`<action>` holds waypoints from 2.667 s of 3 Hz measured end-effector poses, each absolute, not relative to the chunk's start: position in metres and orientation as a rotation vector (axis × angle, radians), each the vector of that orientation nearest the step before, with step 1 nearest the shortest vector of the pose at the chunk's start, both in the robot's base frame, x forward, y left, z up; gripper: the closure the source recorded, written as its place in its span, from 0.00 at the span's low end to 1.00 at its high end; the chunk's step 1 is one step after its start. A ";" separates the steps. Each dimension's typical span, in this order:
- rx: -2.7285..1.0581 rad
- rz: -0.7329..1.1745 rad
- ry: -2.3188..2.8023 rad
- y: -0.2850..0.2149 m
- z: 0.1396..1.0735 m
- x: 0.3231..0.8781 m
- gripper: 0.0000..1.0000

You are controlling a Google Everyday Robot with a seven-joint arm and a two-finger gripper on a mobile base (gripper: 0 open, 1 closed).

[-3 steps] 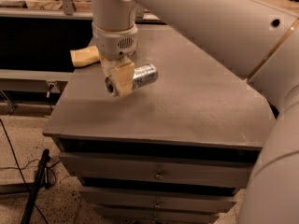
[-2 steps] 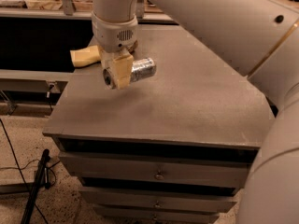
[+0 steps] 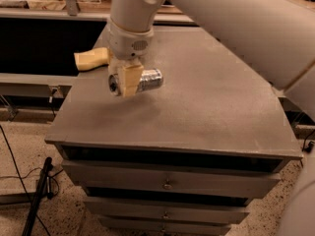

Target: Place redbull can upright

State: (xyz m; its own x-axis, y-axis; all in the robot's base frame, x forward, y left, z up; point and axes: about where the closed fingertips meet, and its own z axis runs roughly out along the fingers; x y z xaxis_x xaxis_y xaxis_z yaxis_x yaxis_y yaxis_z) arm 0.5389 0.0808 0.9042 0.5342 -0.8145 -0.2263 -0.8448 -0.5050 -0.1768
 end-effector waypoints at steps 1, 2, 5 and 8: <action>-2.313 0.279 1.444 0.050 0.915 0.538 1.00; -2.216 0.304 1.496 0.027 0.933 0.544 1.00; -1.904 0.487 1.454 -0.002 0.965 0.541 1.00; -1.807 0.556 1.532 -0.010 0.972 0.531 1.00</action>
Offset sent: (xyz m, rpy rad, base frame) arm 0.0125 -0.0879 0.0531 0.2751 0.0428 -0.2499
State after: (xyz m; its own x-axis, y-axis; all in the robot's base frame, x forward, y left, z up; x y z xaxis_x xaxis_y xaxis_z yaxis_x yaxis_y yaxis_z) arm 0.5310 -0.0096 0.9719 0.2109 -0.6740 -0.7080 -0.9712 -0.0621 -0.2302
